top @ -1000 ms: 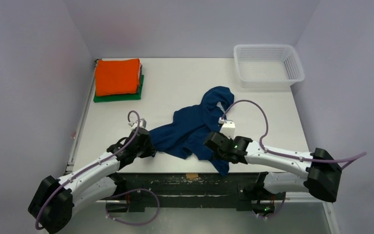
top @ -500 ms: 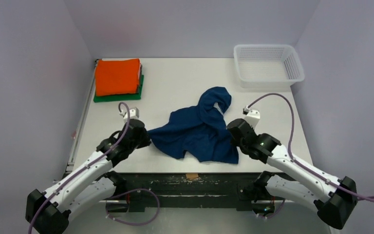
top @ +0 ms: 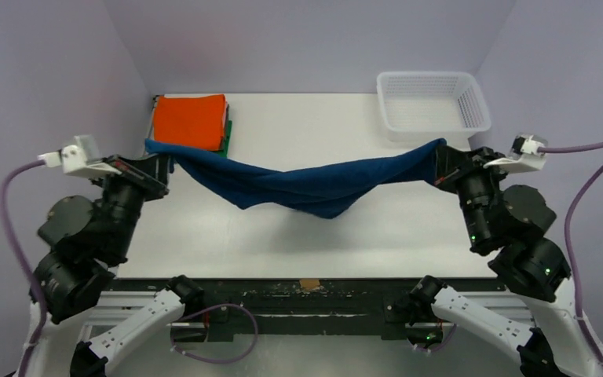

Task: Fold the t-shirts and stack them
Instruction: Flatten out the tshirt

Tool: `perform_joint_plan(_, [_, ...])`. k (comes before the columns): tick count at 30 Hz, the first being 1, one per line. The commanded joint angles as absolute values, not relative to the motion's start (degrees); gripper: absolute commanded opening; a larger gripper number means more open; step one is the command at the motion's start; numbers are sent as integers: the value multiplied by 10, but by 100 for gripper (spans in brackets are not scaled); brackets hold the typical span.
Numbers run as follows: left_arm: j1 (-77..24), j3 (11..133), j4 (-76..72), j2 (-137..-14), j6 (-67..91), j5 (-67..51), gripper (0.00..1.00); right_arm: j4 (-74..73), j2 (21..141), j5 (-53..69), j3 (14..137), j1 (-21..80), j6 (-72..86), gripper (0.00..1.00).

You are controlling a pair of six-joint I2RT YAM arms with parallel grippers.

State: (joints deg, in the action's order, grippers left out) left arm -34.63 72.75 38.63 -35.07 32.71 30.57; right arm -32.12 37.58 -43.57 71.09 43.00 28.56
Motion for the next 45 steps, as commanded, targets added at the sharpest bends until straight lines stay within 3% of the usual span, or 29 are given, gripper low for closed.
perform_joint_plan(1, [-347,864,412,-361,237,316,0,-309,389,-411,811,428,195,0])
perform_joint_plan(8, [-346,949,425,-383,199,320,0,-314,413,-367,877,428,163,0])
perform_joint_plan(15, [-329,943,377,-512,165,464,0,-227,520,-489,847,426,100,0])
perform_joint_plan(17, [-246,964,390,-574,196,331,0,-198,561,-490,846,407,77,0])
perform_joint_plan(19, [-149,1001,406,-641,246,205,0,-200,610,-416,873,352,80,0])
perform_joint_plan(22, [-98,1133,445,-758,249,134,0,-229,723,-288,978,259,93,0])
perform_joint_plan(28, [-64,1506,572,-939,240,30,0,-342,882,-151,1271,160,107,0])
perform_joint_plan(30, [-48,1476,553,-917,245,14,0,-374,895,-122,1311,141,99,0])
perform_joint_plan(33, [-27,1313,511,-838,250,3,0,-426,888,-75,1297,107,108,0])
perform_joint_plan(40, [0,1068,568,-754,226,21,0,-493,814,-36,1060,61,96,0])
perform_joint_plan(45, [0,817,477,-708,266,28,0,-459,788,-38,882,57,101,0])
